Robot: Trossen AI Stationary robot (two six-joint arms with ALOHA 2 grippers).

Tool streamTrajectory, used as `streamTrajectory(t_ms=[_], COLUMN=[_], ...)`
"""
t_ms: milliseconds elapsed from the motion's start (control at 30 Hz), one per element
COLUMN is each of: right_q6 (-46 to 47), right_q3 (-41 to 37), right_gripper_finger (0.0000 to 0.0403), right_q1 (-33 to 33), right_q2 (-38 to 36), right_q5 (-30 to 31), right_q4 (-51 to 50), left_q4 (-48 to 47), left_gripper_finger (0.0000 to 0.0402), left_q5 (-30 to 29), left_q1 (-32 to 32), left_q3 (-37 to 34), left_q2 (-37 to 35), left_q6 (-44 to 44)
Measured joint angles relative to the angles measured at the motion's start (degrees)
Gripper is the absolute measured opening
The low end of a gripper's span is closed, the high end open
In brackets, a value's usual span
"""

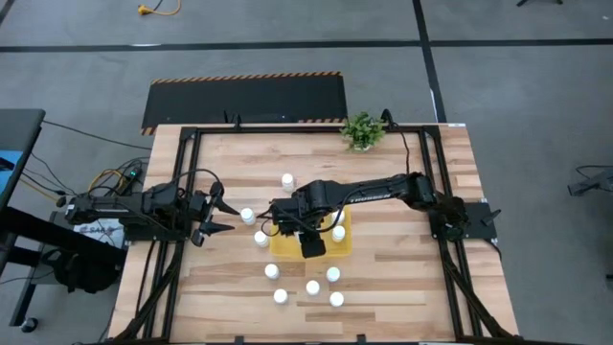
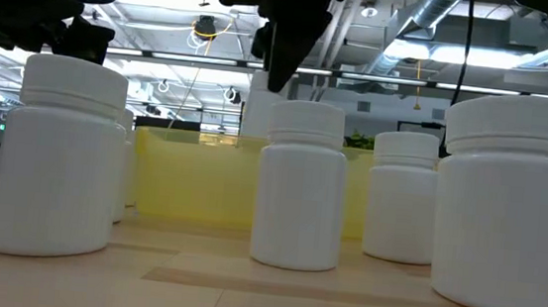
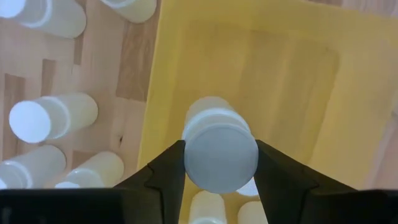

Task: Pick and place pill bottles into a basket
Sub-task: Put the white pill bottle into the yellow bin

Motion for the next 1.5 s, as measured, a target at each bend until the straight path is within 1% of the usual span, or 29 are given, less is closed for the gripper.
streamTrajectory(t_ms=[200, 367, 567, 700, 800, 1000, 1167, 1367, 1500], right_q6=[-1.53, -2.60, -4.13, -4.54, -4.55, -5.60, -6.05, -7.53, -7.59], right_q3=[-1.12, -1.12, -1.12, -1.12, -1.03, -1.10, -1.08, -1.08, -1.08], right_gripper_finger=[0.0150, 0.0158, 0.0149, 0.0158, 0.0161, 0.0150, 0.0161, 0.0150, 0.0159], right_q1=[0.00, -0.02, -0.02, -0.28, -0.31, 0.11, 0.20, 0.19, 0.09], right_q2=[0.00, 0.00, 0.00, 0.07, 1.79, 4.66, 4.79, 4.79, 4.79], right_q5=[-0.51, -0.54, -0.49, -0.49, -0.52, -1.48, -1.47, -1.35, -1.34], right_q4=[1.65, 2.11, 2.56, 2.56, 2.75, 1.78, 2.34, 2.64, 3.65], left_q4=[0.00, 0.00, 0.00, 0.00, 0.00, -0.07, -0.13, -0.15, -0.15], left_gripper_finger=[0.0194, 0.0194, 0.0194, 0.0194, 0.0194, 0.0194, 0.0194, 0.0194, 0.0194], left_q5=[-0.01, -0.02, -0.03, -0.03, -0.03, -0.01, 0.43, 0.46, 0.47], left_q1=[0.00, 0.00, 0.00, 0.02, 0.00, 0.00, 0.00, 0.01, 0.01], left_q3=[0.00, 0.00, 0.00, 0.00, 0.00, 0.00, 0.00, 0.00, 0.00], left_q2=[0.01, 0.00, 0.00, 0.01, 0.01, -0.01, 0.00, 0.00, 0.00], left_q6=[0.00, 0.02, 0.02, 0.02, 0.02, 0.02, 0.02, 0.02, 0.00])
